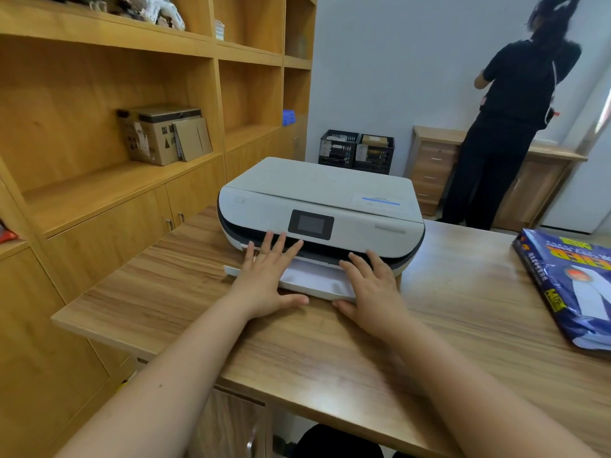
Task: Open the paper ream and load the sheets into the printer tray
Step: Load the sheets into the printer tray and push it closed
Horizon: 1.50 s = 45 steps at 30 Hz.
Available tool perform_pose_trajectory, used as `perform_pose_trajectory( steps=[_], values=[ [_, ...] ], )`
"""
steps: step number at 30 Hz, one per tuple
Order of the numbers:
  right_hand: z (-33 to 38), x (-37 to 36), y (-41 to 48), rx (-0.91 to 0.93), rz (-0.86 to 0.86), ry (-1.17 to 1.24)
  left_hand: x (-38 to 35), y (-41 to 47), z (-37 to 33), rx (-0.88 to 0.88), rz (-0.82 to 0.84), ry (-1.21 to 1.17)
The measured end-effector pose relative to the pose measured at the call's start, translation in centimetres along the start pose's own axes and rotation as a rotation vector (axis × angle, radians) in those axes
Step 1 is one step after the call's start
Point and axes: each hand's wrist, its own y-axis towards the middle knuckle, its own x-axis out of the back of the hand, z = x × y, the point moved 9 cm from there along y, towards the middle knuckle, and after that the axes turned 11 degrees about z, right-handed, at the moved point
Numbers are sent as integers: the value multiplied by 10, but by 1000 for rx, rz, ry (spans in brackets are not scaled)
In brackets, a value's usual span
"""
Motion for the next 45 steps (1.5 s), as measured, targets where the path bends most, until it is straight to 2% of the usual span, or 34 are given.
perform_pose_trajectory(
  steps=[9, 13, 17, 22, 30, 45],
  values=[
    [-12, 12, 16, -25, -109, -17, 1, 21, 7, 127, -82, 59],
    [-13, 11, 23, -32, -139, -2, 3, 31, 6, 104, -62, 42],
    [-14, 14, 30, -44, -153, -45, 10, 39, 0, 82, -69, 145],
    [-21, 12, 43, -52, -74, -78, 25, 53, -10, 64, -76, 220],
    [-24, 17, 52, -30, -60, -121, 28, 72, -12, 33, -31, 275],
    [-27, 15, 55, -14, -121, -122, 29, 74, -11, 39, -101, 221]
  ],
)
